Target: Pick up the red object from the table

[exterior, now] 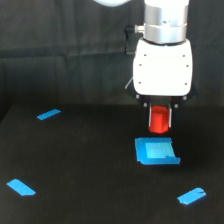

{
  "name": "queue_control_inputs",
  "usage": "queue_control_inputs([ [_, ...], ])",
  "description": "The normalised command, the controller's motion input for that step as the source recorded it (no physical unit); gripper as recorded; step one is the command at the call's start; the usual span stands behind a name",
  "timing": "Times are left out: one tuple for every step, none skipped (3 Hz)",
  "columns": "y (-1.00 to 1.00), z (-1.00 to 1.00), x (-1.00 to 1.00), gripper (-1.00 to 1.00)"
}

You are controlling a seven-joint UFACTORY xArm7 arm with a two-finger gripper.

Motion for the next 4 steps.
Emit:
queue_control_inputs([
  [0.25, 0.46, -0.14, -0.99],
  [0.15, 0.25, 0.00, -0.86],
  [0.05, 0.18, -0.01, -1.00],
  [0.01, 0.04, -0.11, -0.91],
])
